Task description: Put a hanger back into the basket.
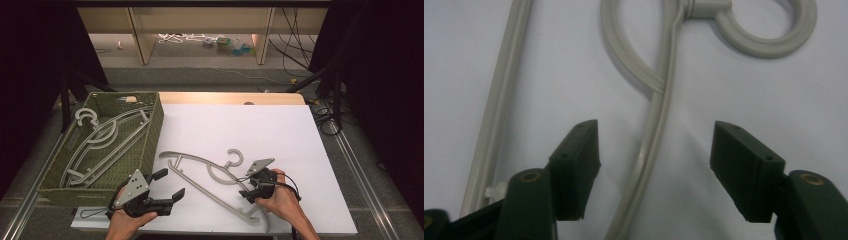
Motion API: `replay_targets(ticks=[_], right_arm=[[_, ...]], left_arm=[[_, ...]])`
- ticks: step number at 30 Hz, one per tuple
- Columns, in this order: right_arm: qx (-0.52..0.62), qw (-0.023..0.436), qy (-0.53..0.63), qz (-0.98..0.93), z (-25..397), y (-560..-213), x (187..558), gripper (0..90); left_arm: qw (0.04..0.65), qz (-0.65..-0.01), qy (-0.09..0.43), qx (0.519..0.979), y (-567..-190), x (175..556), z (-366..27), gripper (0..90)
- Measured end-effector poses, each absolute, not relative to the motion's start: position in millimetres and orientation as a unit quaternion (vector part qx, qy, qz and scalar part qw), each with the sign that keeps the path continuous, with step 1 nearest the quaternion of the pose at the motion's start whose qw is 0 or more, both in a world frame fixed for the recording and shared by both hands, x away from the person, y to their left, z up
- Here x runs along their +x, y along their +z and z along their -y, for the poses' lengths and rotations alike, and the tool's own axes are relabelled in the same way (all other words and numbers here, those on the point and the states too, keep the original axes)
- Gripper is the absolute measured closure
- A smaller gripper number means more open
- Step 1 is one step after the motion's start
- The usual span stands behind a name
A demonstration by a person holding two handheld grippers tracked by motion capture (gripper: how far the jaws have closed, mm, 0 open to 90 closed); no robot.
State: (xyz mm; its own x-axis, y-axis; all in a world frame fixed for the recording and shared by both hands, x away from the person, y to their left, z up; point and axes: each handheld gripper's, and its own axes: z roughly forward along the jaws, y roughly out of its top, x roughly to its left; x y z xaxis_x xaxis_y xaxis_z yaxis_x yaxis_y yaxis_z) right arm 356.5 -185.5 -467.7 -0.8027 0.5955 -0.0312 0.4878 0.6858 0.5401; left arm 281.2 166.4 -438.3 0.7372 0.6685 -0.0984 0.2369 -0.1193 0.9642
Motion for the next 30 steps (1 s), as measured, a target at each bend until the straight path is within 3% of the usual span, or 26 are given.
replay_targets(ticks=[15, 30], right_arm=[[0.285, 0.067, 0.215, -0.932, 180, -465, 359, 68.5], [0.302, 0.061, 0.176, -0.935, 171, -462, 366, 74.8]], left_arm=[[0.584, -0.307, 0.180, 0.729, -440, 280, -164, 16.7], [0.587, -0.301, 0.178, 0.730, -441, 281, -162, 16.8]])
